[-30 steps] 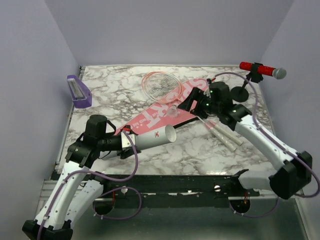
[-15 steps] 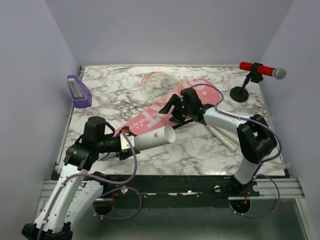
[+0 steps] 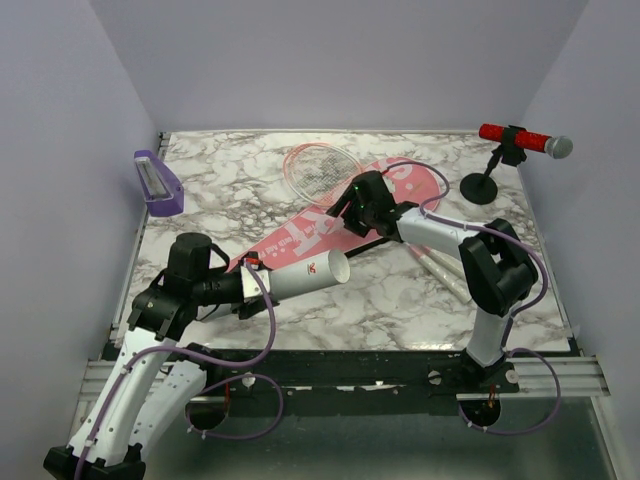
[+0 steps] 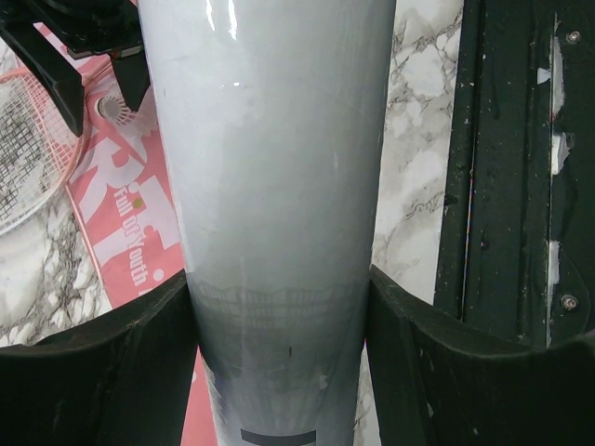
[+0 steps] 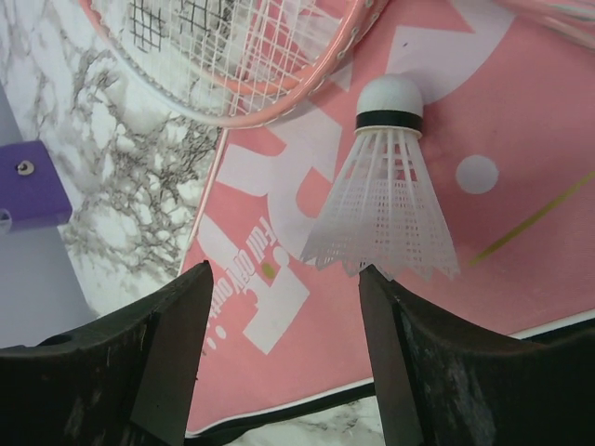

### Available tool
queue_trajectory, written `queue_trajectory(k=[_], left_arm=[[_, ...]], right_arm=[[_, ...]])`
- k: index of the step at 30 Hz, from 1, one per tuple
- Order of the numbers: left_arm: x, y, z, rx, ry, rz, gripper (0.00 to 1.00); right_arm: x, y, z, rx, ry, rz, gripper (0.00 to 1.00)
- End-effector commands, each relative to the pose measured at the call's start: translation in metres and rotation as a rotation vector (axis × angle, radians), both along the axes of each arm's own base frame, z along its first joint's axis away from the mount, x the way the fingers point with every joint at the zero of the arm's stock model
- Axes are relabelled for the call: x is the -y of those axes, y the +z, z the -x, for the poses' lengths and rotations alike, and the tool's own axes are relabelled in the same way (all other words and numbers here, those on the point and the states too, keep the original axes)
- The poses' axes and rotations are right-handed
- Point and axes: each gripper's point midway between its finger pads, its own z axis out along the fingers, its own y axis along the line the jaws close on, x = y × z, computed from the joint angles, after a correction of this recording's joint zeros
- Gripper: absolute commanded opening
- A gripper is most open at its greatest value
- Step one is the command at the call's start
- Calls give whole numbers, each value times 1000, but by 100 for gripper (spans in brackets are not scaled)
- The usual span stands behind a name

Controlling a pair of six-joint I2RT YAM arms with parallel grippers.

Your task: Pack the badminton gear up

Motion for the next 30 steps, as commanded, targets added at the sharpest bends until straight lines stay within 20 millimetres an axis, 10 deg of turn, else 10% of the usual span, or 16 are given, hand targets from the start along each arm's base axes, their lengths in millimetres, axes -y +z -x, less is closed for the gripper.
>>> queue_trajectory(k=[1, 16, 21, 30], left_arm=[[2, 10, -4, 61, -5, 19, 38], [3, 14, -2, 51, -3, 34, 37], [2, 10, -1, 48, -6, 31, 37], [0, -16, 2, 20, -20, -8, 37]], right_arm=[[23, -17, -7, 13, -66, 140, 71], [53, -24, -14, 25, -188, 257, 46], [60, -16, -17, 48, -195, 300, 19], [50, 62, 13, 166, 18, 220, 9]])
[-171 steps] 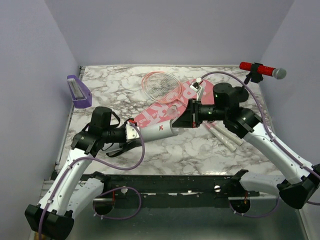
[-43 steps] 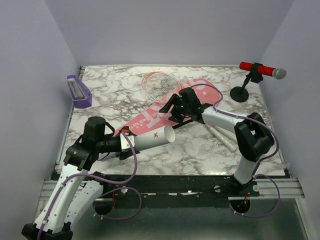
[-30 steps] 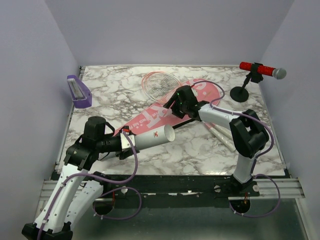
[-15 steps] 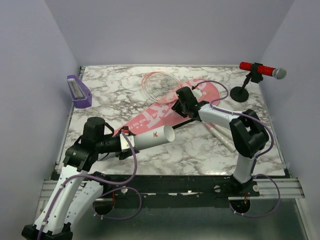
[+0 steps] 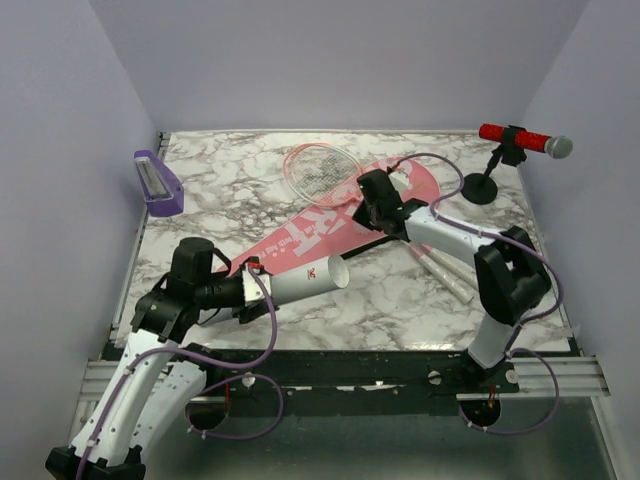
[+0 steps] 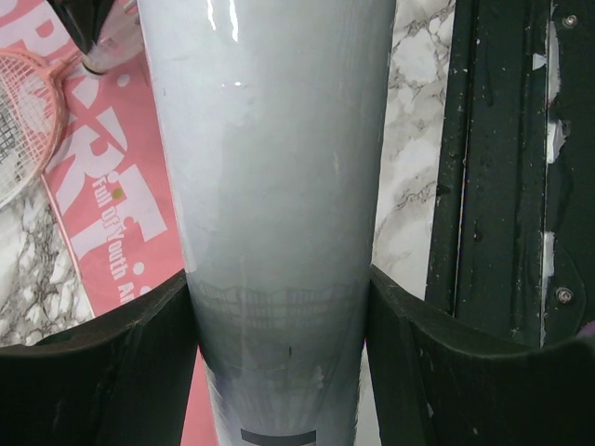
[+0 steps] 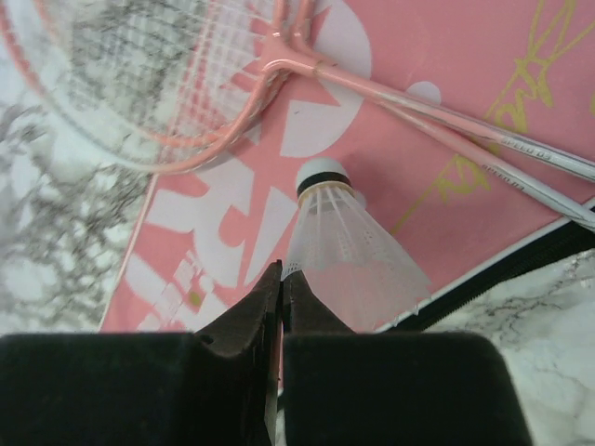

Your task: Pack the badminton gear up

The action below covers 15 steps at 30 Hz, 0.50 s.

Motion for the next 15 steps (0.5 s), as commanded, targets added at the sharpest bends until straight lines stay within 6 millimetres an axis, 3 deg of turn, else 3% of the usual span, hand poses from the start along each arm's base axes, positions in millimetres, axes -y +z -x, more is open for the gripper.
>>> queue_trajectory(k=[1, 10, 15], left_arm=[[0, -5, -3, 39, -17, -4, 37], [2, -9, -12, 104, -23, -3, 36], [4, -7, -23, 128, -9, 4, 36]], right_arm=[[-7, 79, 29, 117, 206, -61, 9], [10, 166, 163, 176, 664, -178, 11], [10, 200, 218, 180, 882, -255, 12]])
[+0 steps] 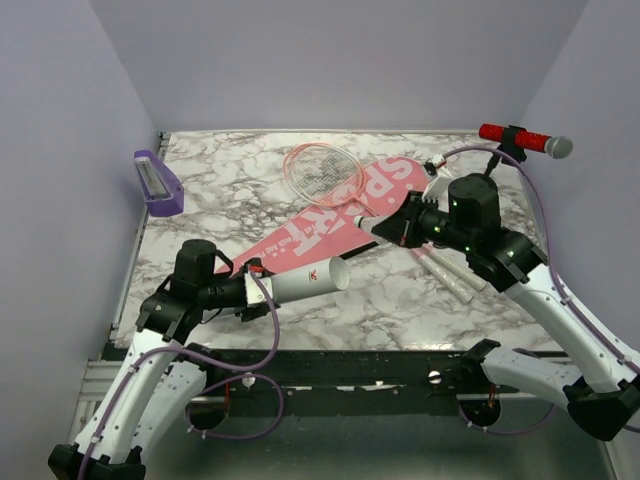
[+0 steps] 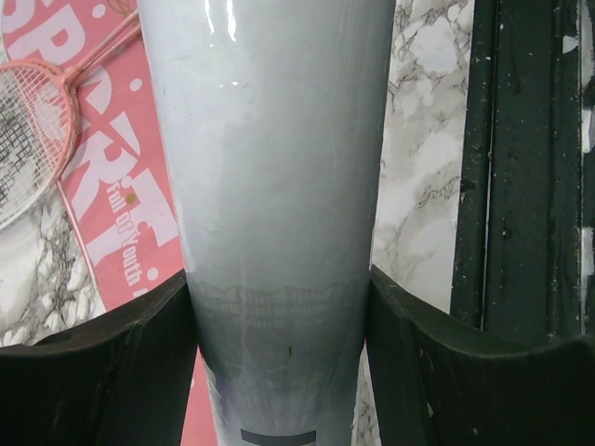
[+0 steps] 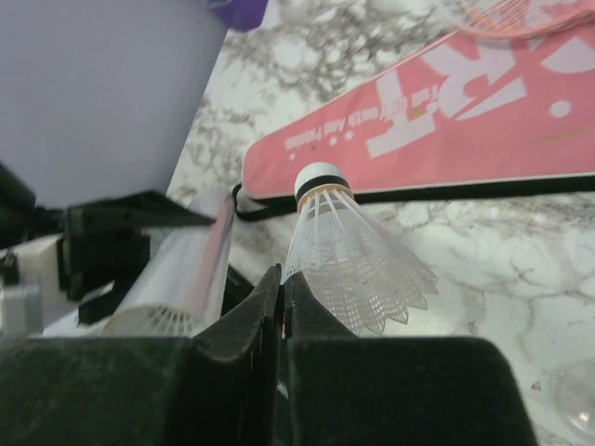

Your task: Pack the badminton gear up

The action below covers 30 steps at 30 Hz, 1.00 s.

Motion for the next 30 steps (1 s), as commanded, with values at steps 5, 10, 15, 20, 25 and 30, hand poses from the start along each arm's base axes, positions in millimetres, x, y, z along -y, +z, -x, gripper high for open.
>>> queue_trajectory(k=[5, 10, 15, 20, 25, 30], left_arm=[[5, 9, -30, 96, 33, 15, 36], [2, 4, -34, 96, 39, -15, 36], [1, 1, -33, 93, 36, -25, 36], [2, 3, -34, 89, 39, -18, 36], [4, 10, -35, 85, 40, -2, 36], [6, 13, -37, 80, 40, 8, 36]], right_arm=[[-5, 5, 75, -63, 353, 23, 11], [1, 17, 79, -40, 354, 45, 11], [5, 29, 82, -25, 355, 51, 11], [-1, 35, 90, -35, 410, 10, 11], [-13, 36, 91, -51, 446, -52, 10], [-24, 42, 89, -48, 477, -92, 9]])
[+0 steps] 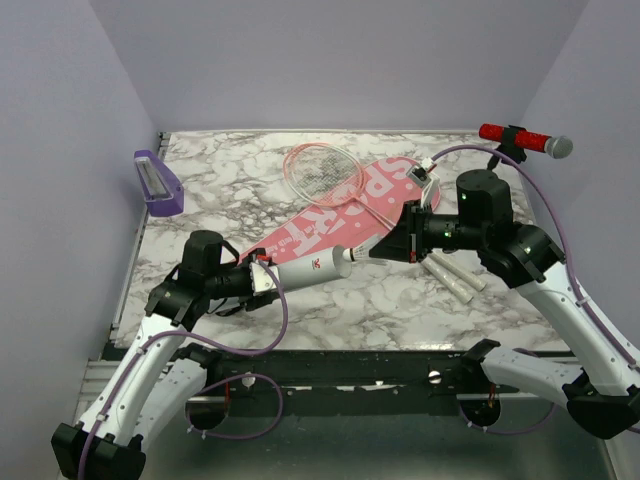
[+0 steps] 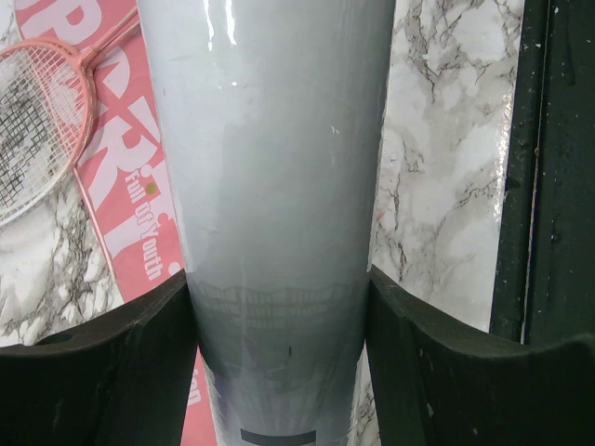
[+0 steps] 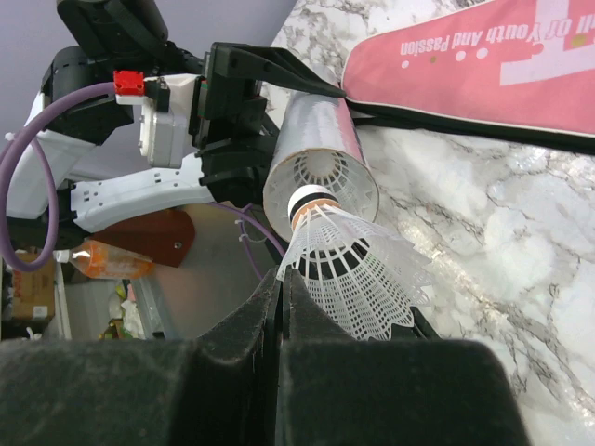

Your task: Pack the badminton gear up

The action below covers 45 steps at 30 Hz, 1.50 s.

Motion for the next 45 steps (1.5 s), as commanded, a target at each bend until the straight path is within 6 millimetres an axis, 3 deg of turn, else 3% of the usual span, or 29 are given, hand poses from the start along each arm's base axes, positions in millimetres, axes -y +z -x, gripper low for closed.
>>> queue_trajectory(k=[1, 10, 16, 22, 28, 32, 40, 43, 45], left_arm=[[4, 19, -9, 51, 3, 32, 36], [7, 29, -13, 65, 1, 44, 36], [9, 29, -10, 60, -17, 48, 36], [10, 28, -7, 49, -20, 55, 36], [11, 30, -4, 47, -22, 65, 36], [11, 30, -2, 41, -22, 71, 36], [11, 31, 2, 37, -20, 88, 36], [11, 35, 5, 42, -22, 99, 36], [11, 35, 5, 39, -23, 99, 36]], right_arm=[[-16, 9, 5, -8, 68, -64, 9], [-44, -19, 2, -23, 89, 24, 9], [-51, -19, -9, -3, 65, 38, 9], [-58, -6, -15, 26, 46, -28, 18], [-59, -9, -12, 6, 52, -42, 42], [-53, -7, -8, 13, 41, -46, 51], [-13, 35, -9, 159, -90, 19, 55], [-1, 23, -17, 168, -151, 87, 56], [3, 2, -25, 155, -180, 162, 57]])
